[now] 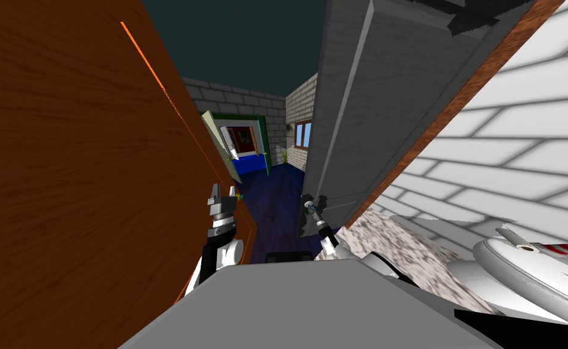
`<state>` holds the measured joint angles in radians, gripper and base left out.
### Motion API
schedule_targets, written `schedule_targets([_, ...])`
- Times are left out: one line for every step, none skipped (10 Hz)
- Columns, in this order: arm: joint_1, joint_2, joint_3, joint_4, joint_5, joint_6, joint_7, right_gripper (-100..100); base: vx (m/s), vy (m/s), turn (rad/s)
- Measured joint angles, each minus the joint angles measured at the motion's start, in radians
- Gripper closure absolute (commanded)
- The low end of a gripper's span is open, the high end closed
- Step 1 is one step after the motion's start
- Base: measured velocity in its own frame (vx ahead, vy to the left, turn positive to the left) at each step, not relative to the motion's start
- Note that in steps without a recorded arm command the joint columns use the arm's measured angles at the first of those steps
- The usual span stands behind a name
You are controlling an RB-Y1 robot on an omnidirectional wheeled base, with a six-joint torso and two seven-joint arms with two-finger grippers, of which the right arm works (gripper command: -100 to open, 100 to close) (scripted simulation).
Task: Push the door open
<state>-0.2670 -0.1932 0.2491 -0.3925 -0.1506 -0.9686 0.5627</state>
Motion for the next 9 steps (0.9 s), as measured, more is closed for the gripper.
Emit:
schedule_targets([-0.004, 0.004, 0.004, 0.004, -0.009, -0.004, -0.026, 100, 0.068, 0.018, -0.063])
schedule_targets([-0.009, 0.008, 0.009, 0.011, -0.022, -0.006, -0.055, 100, 0.052, 0.011, -0.022])
schedule_targets([-0.014, 0.010, 0.012, 0.019, -0.028, -0.010, -0.079, 100, 0.025, 0.000, 0.002])
schedule_targets([0.002, 0.006, 0.013, -0.013, -0.029, 0.002, -0.089, 100, 0.029, 0.002, -0.039])
schedule_targets([0.003, 0.007, 0.018, -0.018, -0.037, 0.007, -0.110, 100, 0.056, 0.001, -0.063])
schedule_targets([0.000, 0.012, 0.024, -0.013, -0.049, 0.007, -0.138, 100, 0.052, 0.010, -0.029])
schedule_targets([0.011, 0.012, 0.027, -0.034, -0.055, 0.016, -0.159, 100, 0.053, 0.024, -0.052])
schedule_targets([-0.007, 0.019, 0.030, -0.003, -0.066, 0.006, -0.186, 100, 0.044, 0.016, -0.018])
schedule_targets([-0.025, 0.022, 0.032, 0.031, -0.072, -0.011, -0.210, 100, 0.025, -0.003, 0.005])
